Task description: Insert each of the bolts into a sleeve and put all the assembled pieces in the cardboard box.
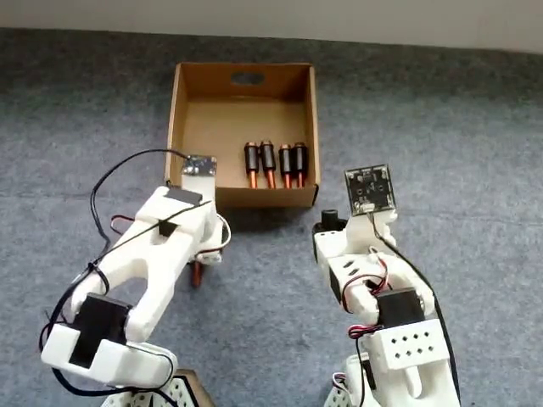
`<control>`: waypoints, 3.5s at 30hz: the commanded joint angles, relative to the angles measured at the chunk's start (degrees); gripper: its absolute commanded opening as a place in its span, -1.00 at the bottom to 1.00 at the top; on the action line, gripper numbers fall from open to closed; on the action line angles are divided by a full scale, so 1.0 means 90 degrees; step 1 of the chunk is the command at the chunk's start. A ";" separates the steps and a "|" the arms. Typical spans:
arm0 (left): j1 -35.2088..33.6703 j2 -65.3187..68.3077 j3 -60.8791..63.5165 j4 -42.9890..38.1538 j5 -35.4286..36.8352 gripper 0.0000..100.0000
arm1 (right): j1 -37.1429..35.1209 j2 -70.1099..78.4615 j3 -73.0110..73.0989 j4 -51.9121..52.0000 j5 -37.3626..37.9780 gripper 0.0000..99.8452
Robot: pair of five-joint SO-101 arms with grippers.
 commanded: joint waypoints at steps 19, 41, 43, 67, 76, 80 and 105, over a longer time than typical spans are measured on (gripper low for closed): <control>0.0200 0.0093 -0.0728 -0.0928 -0.0938 -0.71 | 0.0073 -0.0122 -0.0024 -0.0142 0.0000 -0.99; 0.0210 0.0103 -0.0317 -0.1114 -0.0947 -0.84 | 0.0073 -0.0122 -0.0024 -0.0142 0.0000 -0.99; 0.0210 0.0103 -0.0317 -0.1114 -0.0947 -0.85 | 0.0073 -0.0122 -0.0024 -0.0142 0.0000 -0.99; 0.0698 -0.6071 0.2525 -0.2637 -0.0918 -0.99 | 0.0044 -0.0132 0.0230 -0.1656 -0.0010 -0.99; 0.0698 -0.7858 0.2838 -0.3292 -0.0908 -0.98 | 0.0044 -0.0122 0.0230 -0.2965 -0.0010 -0.99; 0.0698 -0.8024 0.2867 -0.4200 -0.0908 -0.98 | 0.0044 -0.0083 0.0269 -0.3443 -0.0010 -0.99; 0.1773 -0.7155 0.2496 -0.7912 -0.0899 -0.98 | 0.0093 -0.0991 0.2545 -0.6764 -0.0010 -0.99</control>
